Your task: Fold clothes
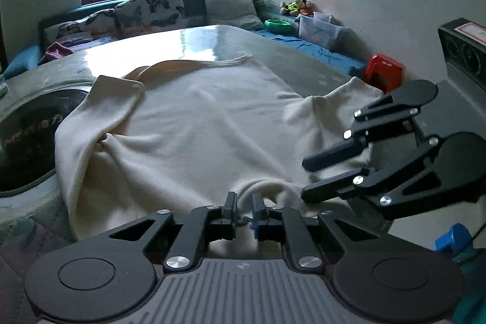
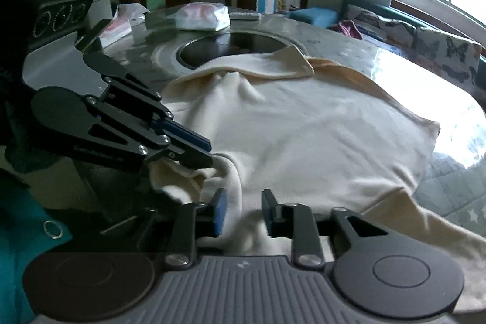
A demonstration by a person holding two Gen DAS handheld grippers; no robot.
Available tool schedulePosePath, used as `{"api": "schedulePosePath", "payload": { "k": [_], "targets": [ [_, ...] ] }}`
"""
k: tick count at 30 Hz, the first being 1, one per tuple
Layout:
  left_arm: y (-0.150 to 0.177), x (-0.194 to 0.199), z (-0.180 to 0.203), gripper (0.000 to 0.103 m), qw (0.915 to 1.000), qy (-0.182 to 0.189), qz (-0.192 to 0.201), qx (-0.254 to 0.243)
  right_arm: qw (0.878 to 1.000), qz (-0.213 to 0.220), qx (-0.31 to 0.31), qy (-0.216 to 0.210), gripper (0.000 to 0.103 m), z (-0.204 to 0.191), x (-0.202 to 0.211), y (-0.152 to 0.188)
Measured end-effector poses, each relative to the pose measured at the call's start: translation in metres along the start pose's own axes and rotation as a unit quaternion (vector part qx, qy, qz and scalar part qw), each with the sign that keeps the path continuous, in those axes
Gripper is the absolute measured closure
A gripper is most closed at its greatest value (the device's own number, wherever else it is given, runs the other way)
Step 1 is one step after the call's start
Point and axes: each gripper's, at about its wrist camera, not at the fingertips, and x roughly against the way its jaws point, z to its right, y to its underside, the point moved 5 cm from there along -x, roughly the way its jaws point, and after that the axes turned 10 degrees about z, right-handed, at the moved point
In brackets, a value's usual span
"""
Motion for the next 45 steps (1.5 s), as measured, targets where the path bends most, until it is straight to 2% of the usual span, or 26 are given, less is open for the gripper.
{"api": "schedulePosePath", "payload": {
  "k": [4,7,11,12,15,20,23,24,25,26,28,30,34,39,41,43,45],
  "targets": [
    [-0.013,-0.005,-0.009,0.091,0.9998,-0.012,0.01,0.012,0.999,0.019,-0.023,0.039,0.067,0.025,0.001,-0.012],
    [-0.027,-0.017,-0.022,0.084,0.9985,-0.043,0.02,0.026,0.996,0.017,-0.052,0.069,0.065,0.049,-0.009,-0.011],
    [-0.048,-0.031,-0.043,0.059,0.9932,-0.109,0.038,0.014,0.992,0.004,-0.089,0.088,0.061,0.068,-0.018,-0.003],
    [-0.053,-0.035,-0.047,0.057,0.9914,-0.125,0.04,0.006,0.992,0.004,-0.09,0.087,0.058,0.069,-0.018,-0.001],
    [-0.061,-0.055,-0.06,0.055,0.9856,-0.164,0.036,-0.02,0.992,0.006,-0.092,0.084,0.056,0.069,-0.02,-0.001],
    [-0.057,-0.089,-0.079,0.054,0.9805,-0.194,0.002,-0.03,0.993,0.002,-0.092,0.079,0.051,0.07,-0.026,0.001],
    [-0.057,-0.094,-0.087,0.054,0.9799,-0.197,0.01,-0.026,0.993,0.001,-0.092,0.075,0.048,0.07,-0.027,0.001],
    [-0.057,-0.094,-0.09,0.059,0.9803,-0.196,0.01,-0.023,0.993,0.001,-0.092,0.075,0.047,0.07,-0.028,0.001],
    [-0.057,-0.095,-0.092,0.067,0.9806,-0.194,0.01,-0.021,0.993,0.0,-0.091,0.074,0.047,0.07,-0.028,0.001],
    [-0.058,-0.095,-0.094,0.08,0.981,-0.193,0.011,-0.019,0.993,0.0,-0.09,0.074,0.047,0.071,-0.029,0.001],
    [-0.058,-0.091,-0.101,0.095,0.9812,-0.192,0.016,-0.004,0.993,0.001,-0.089,0.075,0.046,0.071,-0.029,0.001],
    [-0.061,-0.079,-0.114,0.098,0.9786,-0.202,0.03,0.023,0.993,0.001,-0.088,0.075,0.046,0.071,-0.029,0.001],
    [-0.067,-0.042,-0.146,0.099,0.9661,-0.232,0.071,0.088,0.993,0.0,-0.086,0.076,0.046,0.07,-0.029,0.001],
    [-0.057,0.024,-0.182,0.099,0.939,-0.285,0.117,0.153,0.994,-0.001,-0.08,0.079,0.045,0.069,-0.029,0.001],
    [-0.046,0.052,-0.191,0.099,0.9264,-0.307,0.129,0.177,0.994,-0.002,-0.079,0.08,0.045,0.069,-0.029,0.0],
    [-0.032,0.073,-0.198,0.099,0.9172,-0.32,0.135,0.195,0.994,-0.004,-0.074,0.082,0.045,0.068,-0.03,0.0],
    [-0.015,0.087,-0.205,0.099,0.91,-0.335,0.125,0.21,0.994,-0.006,-0.065,0.083,0.045,0.067,-0.03,-0.003]
  ]
}}
